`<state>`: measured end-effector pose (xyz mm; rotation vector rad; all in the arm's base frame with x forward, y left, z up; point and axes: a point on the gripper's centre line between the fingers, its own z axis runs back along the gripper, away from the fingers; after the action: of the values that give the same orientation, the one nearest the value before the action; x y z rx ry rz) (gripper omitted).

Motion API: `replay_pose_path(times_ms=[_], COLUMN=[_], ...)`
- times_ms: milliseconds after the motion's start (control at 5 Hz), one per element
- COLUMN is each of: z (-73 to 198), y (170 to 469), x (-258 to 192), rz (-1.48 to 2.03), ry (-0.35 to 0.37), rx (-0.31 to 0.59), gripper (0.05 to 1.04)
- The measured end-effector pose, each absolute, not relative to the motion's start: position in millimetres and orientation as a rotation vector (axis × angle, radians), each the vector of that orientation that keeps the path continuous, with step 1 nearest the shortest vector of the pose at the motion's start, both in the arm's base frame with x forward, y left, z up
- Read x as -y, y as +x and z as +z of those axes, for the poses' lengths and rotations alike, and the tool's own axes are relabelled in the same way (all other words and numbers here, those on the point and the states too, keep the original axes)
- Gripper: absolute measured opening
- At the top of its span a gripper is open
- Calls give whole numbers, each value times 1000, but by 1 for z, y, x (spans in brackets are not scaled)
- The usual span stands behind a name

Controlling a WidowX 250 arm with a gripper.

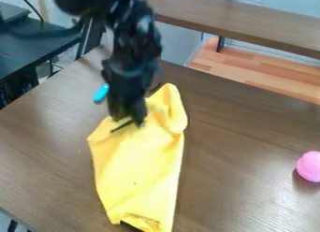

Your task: Unfold the yellow cloth

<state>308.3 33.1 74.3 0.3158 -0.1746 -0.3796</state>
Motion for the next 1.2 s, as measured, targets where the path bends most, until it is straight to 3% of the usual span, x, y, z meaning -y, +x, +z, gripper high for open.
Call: replay_pose_path(times_ms=[400,1000,1200], z=[77,66,72], y=[339,350,359], x=[-15,23,33], rz=[-245,-44,28], ry=[86,-202,-327], rx=[28,-207,-261], gripper=[49,49,49])
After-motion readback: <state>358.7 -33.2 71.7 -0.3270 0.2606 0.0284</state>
